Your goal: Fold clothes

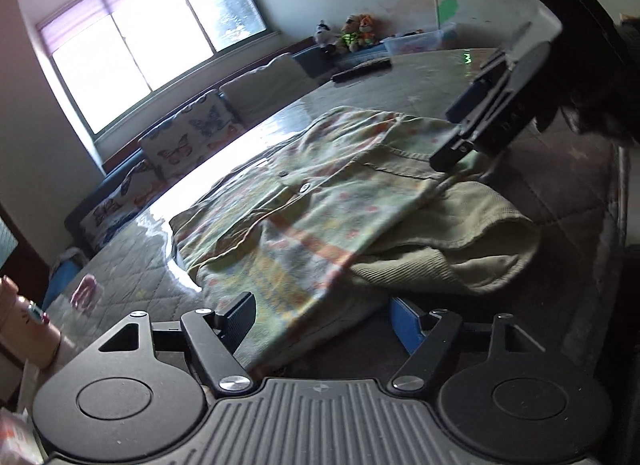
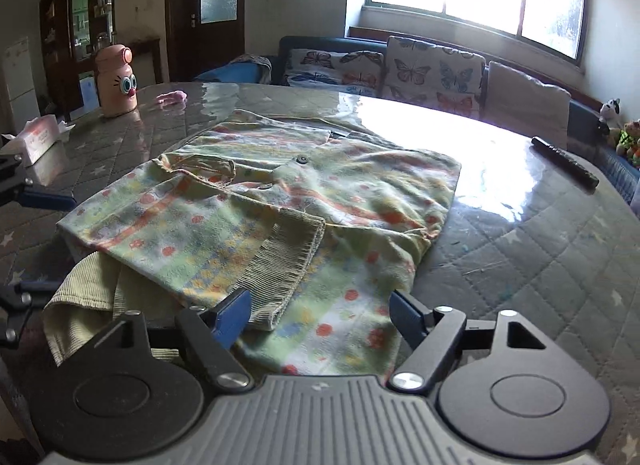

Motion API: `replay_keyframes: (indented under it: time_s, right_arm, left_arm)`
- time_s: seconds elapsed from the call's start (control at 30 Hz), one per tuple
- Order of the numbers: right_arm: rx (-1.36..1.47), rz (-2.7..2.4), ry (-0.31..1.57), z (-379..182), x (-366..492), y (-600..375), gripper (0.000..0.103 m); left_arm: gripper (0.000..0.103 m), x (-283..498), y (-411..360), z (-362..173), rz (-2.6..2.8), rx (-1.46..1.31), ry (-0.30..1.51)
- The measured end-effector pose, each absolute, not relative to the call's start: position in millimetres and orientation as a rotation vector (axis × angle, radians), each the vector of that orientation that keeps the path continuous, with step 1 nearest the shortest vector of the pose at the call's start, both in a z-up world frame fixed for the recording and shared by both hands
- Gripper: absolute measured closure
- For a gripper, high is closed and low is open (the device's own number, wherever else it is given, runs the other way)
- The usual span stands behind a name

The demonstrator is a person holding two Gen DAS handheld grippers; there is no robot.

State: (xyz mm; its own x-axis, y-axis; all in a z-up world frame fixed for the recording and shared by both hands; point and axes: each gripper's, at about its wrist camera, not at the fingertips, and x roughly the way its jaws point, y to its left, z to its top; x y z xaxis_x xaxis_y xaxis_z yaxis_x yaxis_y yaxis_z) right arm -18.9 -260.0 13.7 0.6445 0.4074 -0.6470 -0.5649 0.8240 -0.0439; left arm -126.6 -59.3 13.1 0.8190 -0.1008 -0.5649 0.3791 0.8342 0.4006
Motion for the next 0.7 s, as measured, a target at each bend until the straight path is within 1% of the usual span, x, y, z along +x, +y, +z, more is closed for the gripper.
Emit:
replay_keyframes:
  time_s: [0.07, 0.1, 0.13, 0.27, 0.3, 0.33, 0.4, 0.43, 0.5, 0.53, 0.57, 0.6, 0.7]
  right_arm:
    - [-0.261, 0.559, 0.665, 15.9, -20.2, -261.2, 0.023]
    - [-0.265, 0.559, 0.663, 16.8, -20.7, -261.7, 0.018]
    - [-0.267, 0.561, 0.661, 17.4, -21.0, -262.1, 0.017]
    - [-0.292, 0.564, 0.656, 20.2, -23.1, -264.7, 0.014]
    - [-0.3, 0.565, 0.655, 20.9, -23.8, -265.6, 0.012]
    - [-0.309, 0.566, 0.654, 21.6, -24.6, -266.4, 0.007]
    - [-0.335, 0.577, 0.647, 23.6, -27.3, -269.6, 0.004]
    - [-0.349, 0.583, 0.643, 24.6, -28.8, -271.0, 0.004]
    - [-0.373, 0.592, 0.639, 25.9, -31.7, -273.1, 0.004]
    - [-0.388, 0.598, 0.637, 26.6, -33.3, -273.8, 0.001]
    - [-0.406, 0.605, 0.636, 27.3, -35.2, -274.0, 0.0]
    - [-0.418, 0.611, 0.635, 27.8, -36.6, -274.0, 0.0]
    - [-0.44, 0.641, 0.636, 29.7, -41.4, -271.2, 0.0]
  left_arm:
    - [0.028, -124.4, -62.5, 13.1, -0.279, 0.528, 0.548]
    - [0.028, -123.3, -64.1, 13.1, -0.285, 0.527, 0.543]
    - [0.028, -122.1, -66.0, 12.9, -0.293, 0.525, 0.537]
    - [0.028, -118.5, -75.5, 11.5, -0.333, 0.528, 0.506]
    - [0.028, -118.5, -78.3, 11.2, -0.345, 0.534, 0.496]
    - [0.029, -117.8, -80.6, 10.8, -0.357, 0.536, 0.487]
    - [0.042, -115.2, -83.0, 11.5, -0.38, 0.524, 0.474]
    - [0.045, -113.5, -83.8, 12.1, -0.391, 0.515, 0.47]
    - [0.059, -109.2, -84.4, 13.8, -0.409, 0.492, 0.468]
    - [0.061, -106.9, -84.1, 15.2, -0.412, 0.476, 0.468]
    - [0.063, -104.6, -83.8, 16.6, -0.415, 0.46, 0.469]
    - [0.07, -102.3, -83.3, 18.1, -0.418, 0.444, 0.47]
    - [0.079, -92.7, -78.5, 24.4, -0.416, 0.367, 0.488]
